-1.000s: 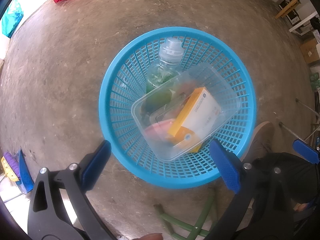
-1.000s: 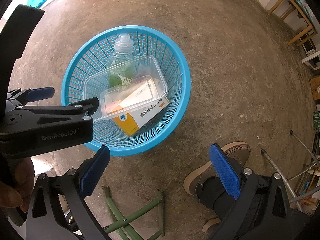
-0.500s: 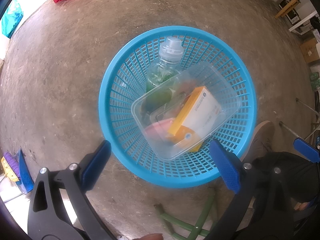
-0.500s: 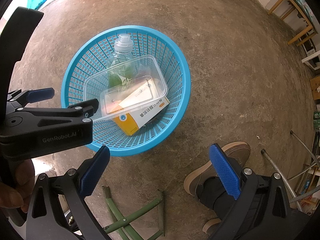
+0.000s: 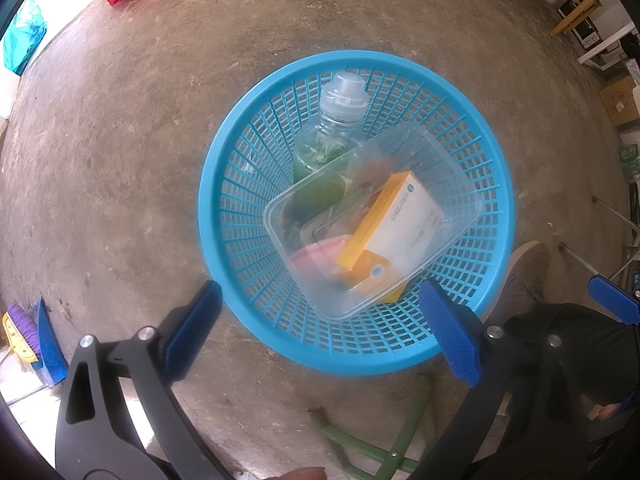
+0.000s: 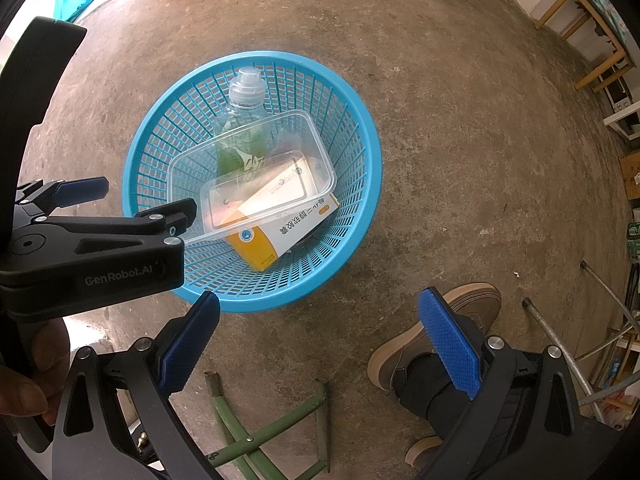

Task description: Collect trash

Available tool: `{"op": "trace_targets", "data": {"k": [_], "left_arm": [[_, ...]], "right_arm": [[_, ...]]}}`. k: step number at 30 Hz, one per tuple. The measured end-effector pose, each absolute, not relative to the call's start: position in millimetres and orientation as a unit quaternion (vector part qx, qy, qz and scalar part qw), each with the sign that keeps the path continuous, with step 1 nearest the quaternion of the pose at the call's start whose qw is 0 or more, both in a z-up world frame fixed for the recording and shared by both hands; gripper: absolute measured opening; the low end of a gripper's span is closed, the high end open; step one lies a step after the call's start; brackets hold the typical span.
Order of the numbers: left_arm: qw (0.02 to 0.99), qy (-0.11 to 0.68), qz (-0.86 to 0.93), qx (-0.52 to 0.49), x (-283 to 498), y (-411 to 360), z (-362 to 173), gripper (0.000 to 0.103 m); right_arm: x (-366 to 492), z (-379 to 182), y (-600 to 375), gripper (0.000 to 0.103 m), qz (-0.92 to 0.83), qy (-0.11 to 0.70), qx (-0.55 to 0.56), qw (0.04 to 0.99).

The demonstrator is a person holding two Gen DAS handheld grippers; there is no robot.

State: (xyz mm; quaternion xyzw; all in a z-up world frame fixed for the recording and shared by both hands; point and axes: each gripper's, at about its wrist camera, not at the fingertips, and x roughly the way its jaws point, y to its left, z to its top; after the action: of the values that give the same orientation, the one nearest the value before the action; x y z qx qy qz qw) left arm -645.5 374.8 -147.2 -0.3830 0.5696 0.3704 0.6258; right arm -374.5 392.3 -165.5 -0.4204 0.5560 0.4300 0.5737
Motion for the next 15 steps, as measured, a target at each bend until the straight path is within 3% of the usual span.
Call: {"op": "trace_targets", "data": {"k": [15], "left_arm": [[0.620,0.571,0.370,-0.391,-649.1,376.8,-150.5,0.095]], "right_arm": [[-374.9,-165.4,392.0,0.097,0.430,0.556,-0.420,0.574]]}}
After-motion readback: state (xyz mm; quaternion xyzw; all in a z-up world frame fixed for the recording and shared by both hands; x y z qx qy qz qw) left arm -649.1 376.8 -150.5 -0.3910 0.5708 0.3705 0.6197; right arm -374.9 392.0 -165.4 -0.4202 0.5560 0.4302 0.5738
